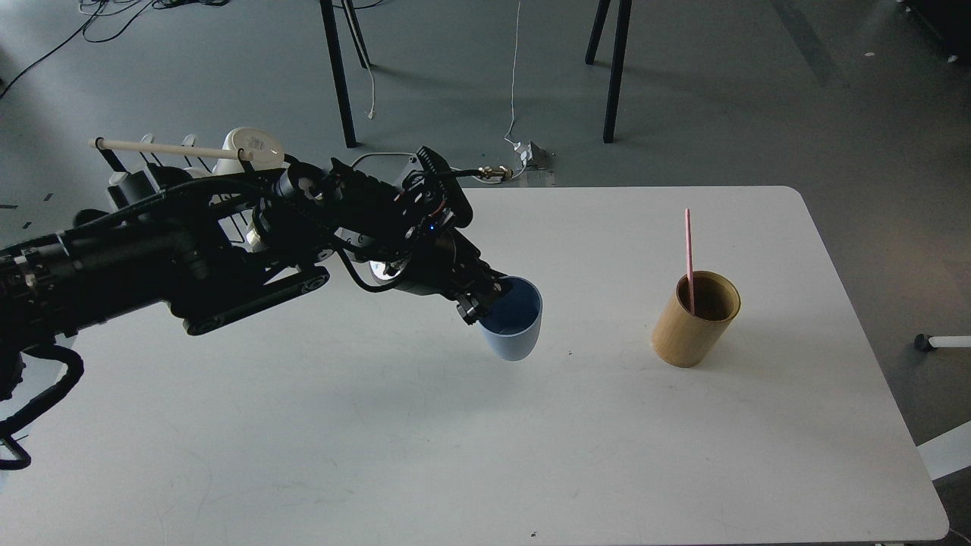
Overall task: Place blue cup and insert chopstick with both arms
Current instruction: 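Carry the blue cup toward the table center and set it down, then open the left gripper and withdraw the left arm to rest, then reach the right gripper to the pink stick in the tan cup and grasp it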
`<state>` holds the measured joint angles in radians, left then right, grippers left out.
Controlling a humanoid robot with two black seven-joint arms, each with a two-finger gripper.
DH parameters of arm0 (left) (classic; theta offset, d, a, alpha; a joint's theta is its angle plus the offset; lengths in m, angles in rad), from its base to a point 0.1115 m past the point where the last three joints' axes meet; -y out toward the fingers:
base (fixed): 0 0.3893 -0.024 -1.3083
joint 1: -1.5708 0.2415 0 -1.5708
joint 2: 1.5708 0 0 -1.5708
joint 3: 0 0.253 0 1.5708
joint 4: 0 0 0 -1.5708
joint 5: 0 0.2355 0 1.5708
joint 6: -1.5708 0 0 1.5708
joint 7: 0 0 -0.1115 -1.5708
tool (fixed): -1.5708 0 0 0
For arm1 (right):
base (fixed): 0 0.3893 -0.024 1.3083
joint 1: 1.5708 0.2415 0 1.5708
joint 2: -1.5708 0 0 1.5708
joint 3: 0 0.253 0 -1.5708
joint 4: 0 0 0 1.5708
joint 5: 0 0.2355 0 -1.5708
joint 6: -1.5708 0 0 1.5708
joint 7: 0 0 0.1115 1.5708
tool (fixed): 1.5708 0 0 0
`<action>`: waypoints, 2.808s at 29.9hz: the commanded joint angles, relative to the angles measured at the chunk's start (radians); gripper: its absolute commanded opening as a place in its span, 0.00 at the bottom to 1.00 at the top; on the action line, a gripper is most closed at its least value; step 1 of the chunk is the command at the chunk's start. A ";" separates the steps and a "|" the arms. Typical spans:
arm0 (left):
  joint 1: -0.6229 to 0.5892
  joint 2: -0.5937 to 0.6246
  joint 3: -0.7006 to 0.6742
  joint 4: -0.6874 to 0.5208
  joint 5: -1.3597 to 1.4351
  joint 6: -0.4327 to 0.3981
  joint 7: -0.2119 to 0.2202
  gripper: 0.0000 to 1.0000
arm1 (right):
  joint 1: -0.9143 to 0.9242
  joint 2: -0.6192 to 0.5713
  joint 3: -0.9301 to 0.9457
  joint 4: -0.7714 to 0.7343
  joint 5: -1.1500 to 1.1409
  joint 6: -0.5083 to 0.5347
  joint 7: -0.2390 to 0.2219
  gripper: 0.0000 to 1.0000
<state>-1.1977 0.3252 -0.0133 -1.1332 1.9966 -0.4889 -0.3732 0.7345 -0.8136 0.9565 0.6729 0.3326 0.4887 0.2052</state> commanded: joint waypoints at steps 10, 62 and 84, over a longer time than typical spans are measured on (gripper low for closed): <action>0.050 -0.121 0.030 0.144 0.013 0.000 0.003 0.05 | -0.004 0.022 0.007 -0.004 0.006 0.000 0.006 0.99; 0.230 0.092 -0.717 0.535 -2.188 0.000 0.100 1.00 | -0.067 -0.263 -0.160 0.677 -1.110 -0.163 0.006 0.99; 0.270 0.081 -0.744 0.605 -2.193 0.000 0.080 1.00 | -0.072 -0.078 -0.553 0.657 -1.980 -0.452 0.025 0.72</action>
<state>-0.9297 0.4066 -0.7578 -0.5276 -0.1966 -0.4888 -0.2927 0.6573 -0.9386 0.4201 1.3663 -1.6054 0.0317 0.2374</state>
